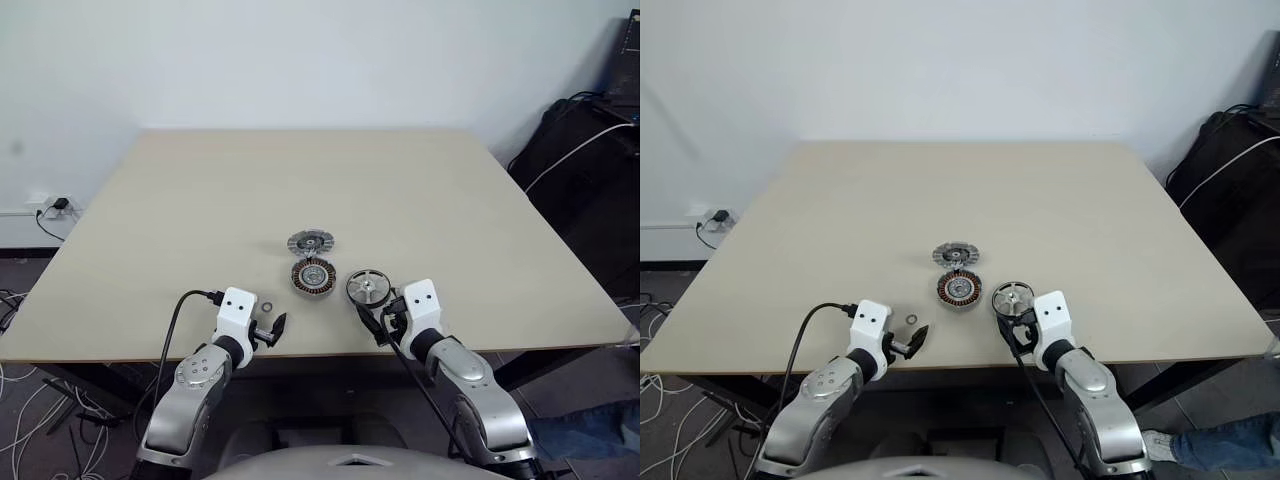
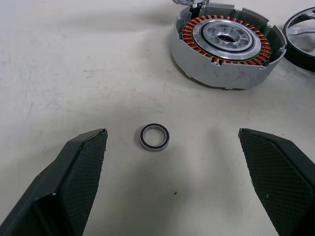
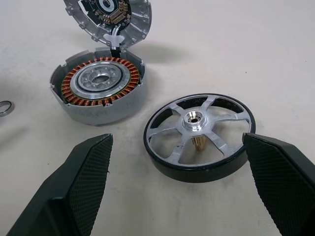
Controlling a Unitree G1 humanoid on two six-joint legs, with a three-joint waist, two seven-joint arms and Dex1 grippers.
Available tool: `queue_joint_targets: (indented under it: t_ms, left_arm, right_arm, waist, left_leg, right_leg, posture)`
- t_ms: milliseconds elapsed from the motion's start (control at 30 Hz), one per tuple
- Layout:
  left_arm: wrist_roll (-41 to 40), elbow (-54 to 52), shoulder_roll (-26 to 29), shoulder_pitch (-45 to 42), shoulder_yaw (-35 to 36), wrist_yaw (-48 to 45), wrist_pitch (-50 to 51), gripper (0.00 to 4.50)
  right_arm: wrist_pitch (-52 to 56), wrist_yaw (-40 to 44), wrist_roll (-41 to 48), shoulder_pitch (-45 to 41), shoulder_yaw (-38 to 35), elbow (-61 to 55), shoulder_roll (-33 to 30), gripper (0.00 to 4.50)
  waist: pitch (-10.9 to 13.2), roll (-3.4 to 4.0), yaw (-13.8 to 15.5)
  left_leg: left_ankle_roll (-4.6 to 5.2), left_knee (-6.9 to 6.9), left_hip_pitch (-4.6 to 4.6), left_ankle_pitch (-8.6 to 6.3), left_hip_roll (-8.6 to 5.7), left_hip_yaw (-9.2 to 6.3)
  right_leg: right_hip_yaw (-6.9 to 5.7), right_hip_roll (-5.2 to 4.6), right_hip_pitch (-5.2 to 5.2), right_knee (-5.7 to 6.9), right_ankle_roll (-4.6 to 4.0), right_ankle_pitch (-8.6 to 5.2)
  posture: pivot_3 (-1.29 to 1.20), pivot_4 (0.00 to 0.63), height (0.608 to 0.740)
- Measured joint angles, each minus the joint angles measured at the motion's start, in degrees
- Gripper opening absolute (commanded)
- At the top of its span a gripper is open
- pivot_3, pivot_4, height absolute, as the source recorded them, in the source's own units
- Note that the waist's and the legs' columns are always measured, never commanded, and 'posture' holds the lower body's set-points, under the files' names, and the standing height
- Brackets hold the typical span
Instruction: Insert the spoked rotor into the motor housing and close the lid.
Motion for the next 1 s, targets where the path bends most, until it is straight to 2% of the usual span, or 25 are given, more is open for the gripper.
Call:
queue_joint_targets:
  t_ms: [500, 1000]
  left_arm:
    - [0.0, 0.3, -0.2, -0.4, -0.1, 0.0, 0.0, 4.5]
    - [2.2, 8.6, -0.6, -7.9, -2.0, 0.4, 0.6, 4.5]
  right_arm:
    - [0.0, 0.0, -0.2, 0.0, 0.2, 0.0, 0.2, 4.48]
    - [-0.2, -0.1, -0.3, -0.9, 0.5, 0.4, 1.1, 4.48]
  waist:
    - [0.0, 0.0, 0.0]
    - [0.0, 0.0, 0.0]
  left_leg:
    - [0.0, 0.0, 0.0, 0.0, 0.0, 0.0]
    - [0.0, 0.0, -0.01, 0.0, -0.03, 0.0]
  right_leg:
    - [0.0, 0.0, 0.0, 0.0, 0.0, 0.0]
    - [0.0, 0.01, 0.01, 0.0, 0.0, 0.01]
  posture:
    - [0.0, 0.0, 0.74]
    - [0.0, 0.0, 0.74]
